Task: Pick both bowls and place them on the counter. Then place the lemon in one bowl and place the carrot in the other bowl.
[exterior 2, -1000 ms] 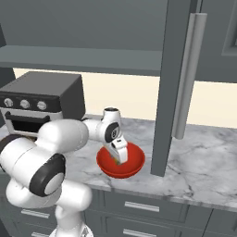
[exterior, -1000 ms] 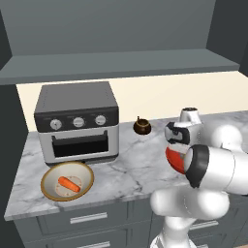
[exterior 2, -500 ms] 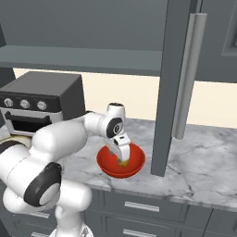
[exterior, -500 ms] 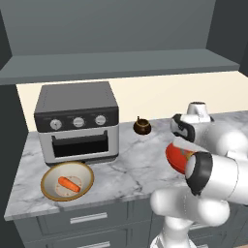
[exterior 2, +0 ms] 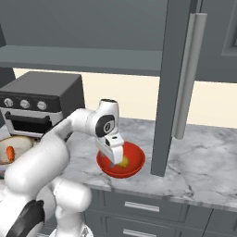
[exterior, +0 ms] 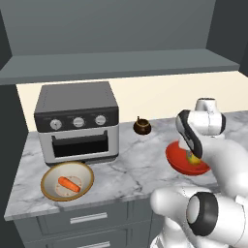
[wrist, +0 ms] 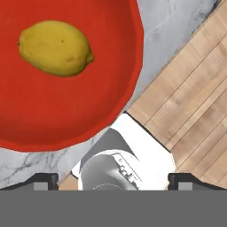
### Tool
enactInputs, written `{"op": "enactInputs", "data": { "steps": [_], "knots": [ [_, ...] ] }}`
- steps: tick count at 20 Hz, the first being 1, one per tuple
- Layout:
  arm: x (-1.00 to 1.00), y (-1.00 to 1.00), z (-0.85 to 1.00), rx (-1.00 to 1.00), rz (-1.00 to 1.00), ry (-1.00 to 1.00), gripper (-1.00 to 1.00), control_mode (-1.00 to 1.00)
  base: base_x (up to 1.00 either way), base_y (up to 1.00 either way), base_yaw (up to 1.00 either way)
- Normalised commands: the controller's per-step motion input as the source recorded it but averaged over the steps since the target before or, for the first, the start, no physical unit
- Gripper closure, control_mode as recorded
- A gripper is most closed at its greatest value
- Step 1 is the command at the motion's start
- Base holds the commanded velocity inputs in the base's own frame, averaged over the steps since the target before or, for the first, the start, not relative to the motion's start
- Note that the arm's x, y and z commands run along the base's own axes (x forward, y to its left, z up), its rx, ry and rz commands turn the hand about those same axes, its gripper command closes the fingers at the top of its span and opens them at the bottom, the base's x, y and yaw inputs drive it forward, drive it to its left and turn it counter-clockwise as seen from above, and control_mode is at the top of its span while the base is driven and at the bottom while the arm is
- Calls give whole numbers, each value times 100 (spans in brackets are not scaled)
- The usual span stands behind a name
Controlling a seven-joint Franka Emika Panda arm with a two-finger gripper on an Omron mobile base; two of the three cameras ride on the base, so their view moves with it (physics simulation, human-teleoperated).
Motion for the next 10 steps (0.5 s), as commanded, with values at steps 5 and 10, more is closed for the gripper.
{"op": "enactInputs", "data": {
  "steps": [5,10],
  "knots": [
    [-47,54,23,-1,1,1,-100,-100,0,0,0],
    [-22,70,3,-2,3,3,-100,-100,0,0,0]
  ]
}}
